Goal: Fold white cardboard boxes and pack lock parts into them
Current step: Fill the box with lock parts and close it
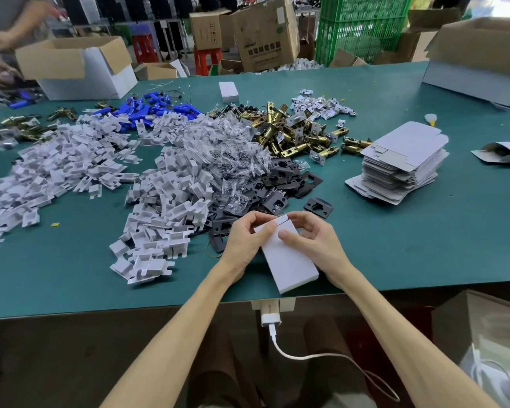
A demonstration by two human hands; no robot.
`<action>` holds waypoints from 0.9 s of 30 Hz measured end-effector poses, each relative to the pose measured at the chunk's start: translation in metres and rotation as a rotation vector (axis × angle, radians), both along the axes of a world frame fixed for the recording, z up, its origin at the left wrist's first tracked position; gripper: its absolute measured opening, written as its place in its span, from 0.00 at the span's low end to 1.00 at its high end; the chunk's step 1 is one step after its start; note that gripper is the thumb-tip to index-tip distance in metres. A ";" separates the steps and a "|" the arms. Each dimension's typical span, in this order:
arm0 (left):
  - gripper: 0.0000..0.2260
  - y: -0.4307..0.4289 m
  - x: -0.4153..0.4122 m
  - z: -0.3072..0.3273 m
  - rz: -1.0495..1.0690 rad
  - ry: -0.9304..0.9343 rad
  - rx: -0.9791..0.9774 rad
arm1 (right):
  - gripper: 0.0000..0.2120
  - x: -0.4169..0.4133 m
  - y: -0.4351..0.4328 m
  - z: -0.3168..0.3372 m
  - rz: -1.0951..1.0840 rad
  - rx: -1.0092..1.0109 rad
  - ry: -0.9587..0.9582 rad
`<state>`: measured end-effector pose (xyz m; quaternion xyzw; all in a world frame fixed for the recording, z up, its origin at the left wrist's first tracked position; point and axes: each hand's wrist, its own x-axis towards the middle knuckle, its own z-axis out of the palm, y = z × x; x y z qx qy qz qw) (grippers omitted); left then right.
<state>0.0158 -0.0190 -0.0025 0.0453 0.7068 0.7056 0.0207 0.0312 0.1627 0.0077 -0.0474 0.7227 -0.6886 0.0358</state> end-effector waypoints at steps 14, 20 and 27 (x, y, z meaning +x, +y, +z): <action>0.05 -0.002 -0.002 -0.001 0.051 -0.076 0.195 | 0.20 0.003 0.004 0.000 0.080 -0.074 -0.049; 0.04 -0.002 -0.003 -0.003 0.096 -0.063 0.151 | 0.17 0.004 0.001 0.002 0.110 0.094 0.015; 0.05 0.001 -0.006 -0.007 0.125 -0.034 0.091 | 0.16 0.003 -0.001 0.000 -0.008 -0.015 0.007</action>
